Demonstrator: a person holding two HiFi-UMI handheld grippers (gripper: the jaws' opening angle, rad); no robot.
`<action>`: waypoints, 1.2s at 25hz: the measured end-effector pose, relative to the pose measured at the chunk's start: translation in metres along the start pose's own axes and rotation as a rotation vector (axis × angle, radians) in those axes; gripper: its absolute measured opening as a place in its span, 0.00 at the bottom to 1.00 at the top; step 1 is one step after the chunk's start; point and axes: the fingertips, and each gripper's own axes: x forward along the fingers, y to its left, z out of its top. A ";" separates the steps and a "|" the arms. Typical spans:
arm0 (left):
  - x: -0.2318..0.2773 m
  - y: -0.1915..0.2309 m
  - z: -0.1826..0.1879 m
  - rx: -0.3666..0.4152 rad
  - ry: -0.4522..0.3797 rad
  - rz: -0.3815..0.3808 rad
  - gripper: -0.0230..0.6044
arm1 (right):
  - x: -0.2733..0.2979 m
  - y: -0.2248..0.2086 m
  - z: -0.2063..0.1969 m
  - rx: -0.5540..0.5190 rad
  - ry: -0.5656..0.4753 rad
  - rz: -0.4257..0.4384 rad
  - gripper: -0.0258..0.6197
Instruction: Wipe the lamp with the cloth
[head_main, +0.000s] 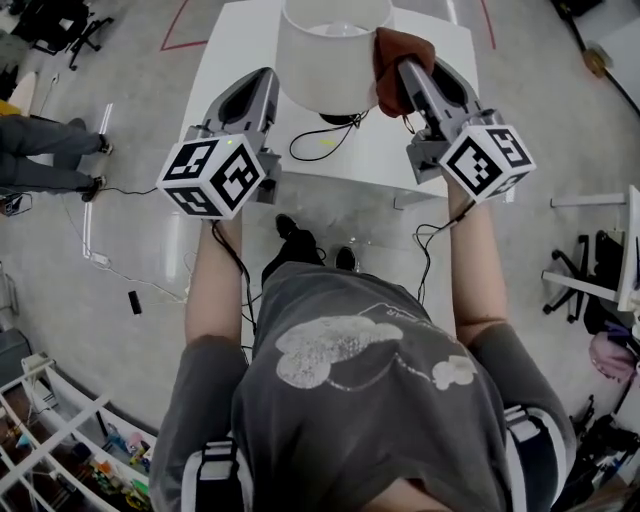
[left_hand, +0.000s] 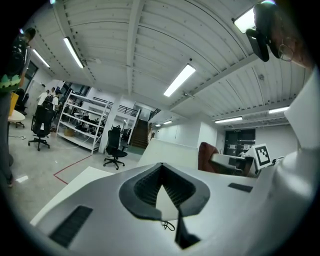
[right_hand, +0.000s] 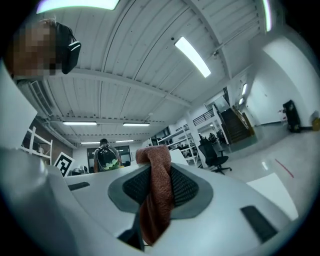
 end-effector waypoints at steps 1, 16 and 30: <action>-0.001 -0.004 -0.001 0.007 -0.002 -0.002 0.05 | 0.003 -0.002 0.000 -0.017 0.011 0.000 0.17; -0.030 -0.030 -0.023 0.029 0.033 -0.001 0.05 | -0.032 -0.050 -0.103 0.085 0.212 -0.132 0.17; 0.018 0.031 -0.005 -0.026 -0.006 -0.010 0.05 | 0.011 -0.078 0.004 -0.016 0.033 -0.153 0.17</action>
